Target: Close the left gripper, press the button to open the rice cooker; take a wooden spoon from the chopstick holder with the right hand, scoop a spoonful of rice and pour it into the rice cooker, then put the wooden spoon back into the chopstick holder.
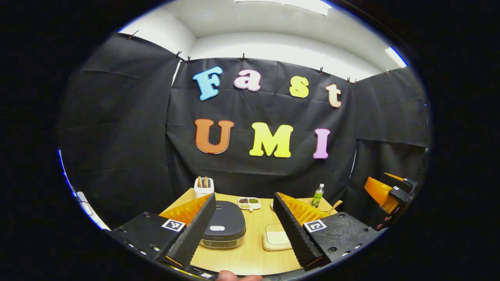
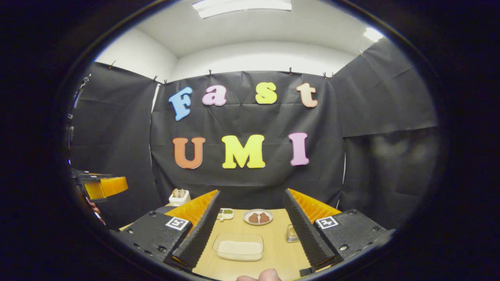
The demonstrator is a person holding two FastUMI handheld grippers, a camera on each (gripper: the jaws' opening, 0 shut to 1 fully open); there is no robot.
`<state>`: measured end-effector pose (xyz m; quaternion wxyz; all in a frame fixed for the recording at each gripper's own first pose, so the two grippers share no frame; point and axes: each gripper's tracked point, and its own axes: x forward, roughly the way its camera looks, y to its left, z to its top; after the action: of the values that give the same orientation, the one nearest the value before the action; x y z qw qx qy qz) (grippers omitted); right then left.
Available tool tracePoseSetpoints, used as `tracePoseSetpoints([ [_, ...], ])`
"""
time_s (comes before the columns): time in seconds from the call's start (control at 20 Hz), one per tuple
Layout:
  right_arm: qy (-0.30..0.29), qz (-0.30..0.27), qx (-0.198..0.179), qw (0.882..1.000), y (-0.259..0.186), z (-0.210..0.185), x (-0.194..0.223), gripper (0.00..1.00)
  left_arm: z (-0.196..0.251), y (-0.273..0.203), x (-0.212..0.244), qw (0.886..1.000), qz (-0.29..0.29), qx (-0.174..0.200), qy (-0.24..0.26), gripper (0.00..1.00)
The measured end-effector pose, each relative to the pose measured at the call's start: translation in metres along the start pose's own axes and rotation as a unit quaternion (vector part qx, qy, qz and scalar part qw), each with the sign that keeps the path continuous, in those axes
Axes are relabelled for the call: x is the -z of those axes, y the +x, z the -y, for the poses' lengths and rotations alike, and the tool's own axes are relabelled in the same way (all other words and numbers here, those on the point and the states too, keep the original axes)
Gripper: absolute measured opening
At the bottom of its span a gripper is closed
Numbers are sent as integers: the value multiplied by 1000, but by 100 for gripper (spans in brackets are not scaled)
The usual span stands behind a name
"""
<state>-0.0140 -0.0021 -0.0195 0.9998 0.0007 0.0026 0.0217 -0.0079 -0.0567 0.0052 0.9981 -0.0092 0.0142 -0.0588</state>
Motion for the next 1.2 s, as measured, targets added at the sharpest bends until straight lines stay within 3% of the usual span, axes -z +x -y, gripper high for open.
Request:
tracePoseSetpoints([
  [0.15,-3,5,9,1000,-31,-14,-4,100,2,-23,-4,999,27,11,41,95],
  [0.4,-5,-5,16,1000,-59,-26,2,99,6,-50,-3,999,29,22,39,95],
  [1.2,-13,-10,15,1000,-62,-38,4,99,-8,-57,-1,999,37,8,34,95],
])
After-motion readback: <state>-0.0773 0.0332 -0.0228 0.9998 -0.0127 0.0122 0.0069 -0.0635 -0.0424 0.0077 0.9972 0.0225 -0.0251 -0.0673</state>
